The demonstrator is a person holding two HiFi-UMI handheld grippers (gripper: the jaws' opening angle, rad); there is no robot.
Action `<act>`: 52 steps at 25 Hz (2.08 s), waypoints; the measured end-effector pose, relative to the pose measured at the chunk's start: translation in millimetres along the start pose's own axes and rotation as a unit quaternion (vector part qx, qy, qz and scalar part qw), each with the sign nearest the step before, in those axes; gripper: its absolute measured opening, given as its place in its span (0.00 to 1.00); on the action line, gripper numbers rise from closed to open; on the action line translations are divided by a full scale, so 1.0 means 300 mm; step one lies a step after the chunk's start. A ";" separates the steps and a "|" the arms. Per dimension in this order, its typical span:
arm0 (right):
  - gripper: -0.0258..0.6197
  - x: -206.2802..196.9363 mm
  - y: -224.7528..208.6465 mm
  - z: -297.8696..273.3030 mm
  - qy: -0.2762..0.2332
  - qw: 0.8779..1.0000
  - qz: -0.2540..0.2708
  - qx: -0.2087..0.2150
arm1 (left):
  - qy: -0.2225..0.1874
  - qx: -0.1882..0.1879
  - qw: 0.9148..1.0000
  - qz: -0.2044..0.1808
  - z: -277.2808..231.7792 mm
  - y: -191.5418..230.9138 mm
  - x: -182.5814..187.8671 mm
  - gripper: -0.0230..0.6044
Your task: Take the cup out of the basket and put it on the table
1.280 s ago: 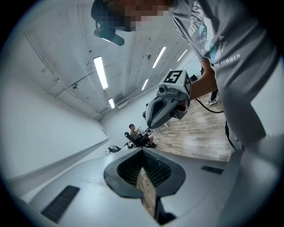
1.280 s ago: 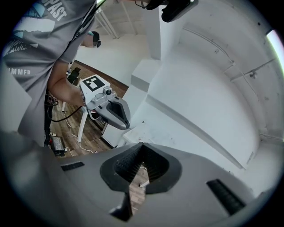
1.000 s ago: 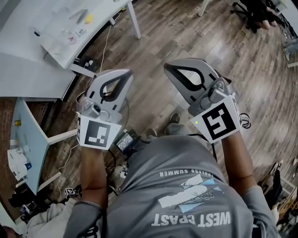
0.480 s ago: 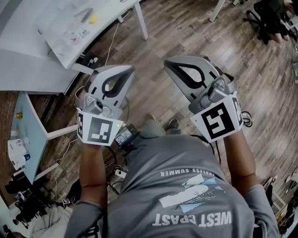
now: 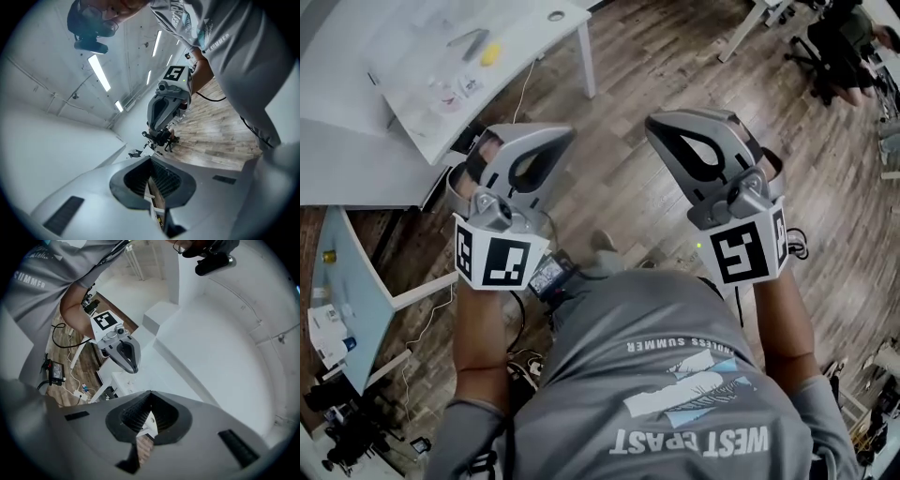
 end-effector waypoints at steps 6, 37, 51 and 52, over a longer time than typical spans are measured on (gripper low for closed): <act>0.06 -0.044 -0.064 -0.157 0.014 1.000 0.016 0.000 | -0.019 -0.005 1.000 -0.017 -0.016 0.101 -0.143 0.05; 0.06 -0.557 -0.549 -0.531 -0.095 0.992 -0.011 0.077 | 0.100 0.065 0.993 0.010 -0.436 0.433 -0.532 0.05; 0.06 -0.596 -0.649 -0.882 -0.070 0.996 -0.009 0.055 | 0.070 0.062 0.996 0.008 -0.370 0.659 -0.834 0.05; 0.06 -0.599 -0.649 -0.899 -0.068 0.996 -0.010 0.058 | 0.069 0.062 0.996 0.009 -0.368 0.671 -0.850 0.05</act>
Point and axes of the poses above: the fingertips, and each gripper's own axes: z backward along the fingers, y to its left, x out of its top, the point moved 7 cm from there along z, backward along the fingers, and after that the axes turned 13 degrees about -y, right-handed, at the moved point
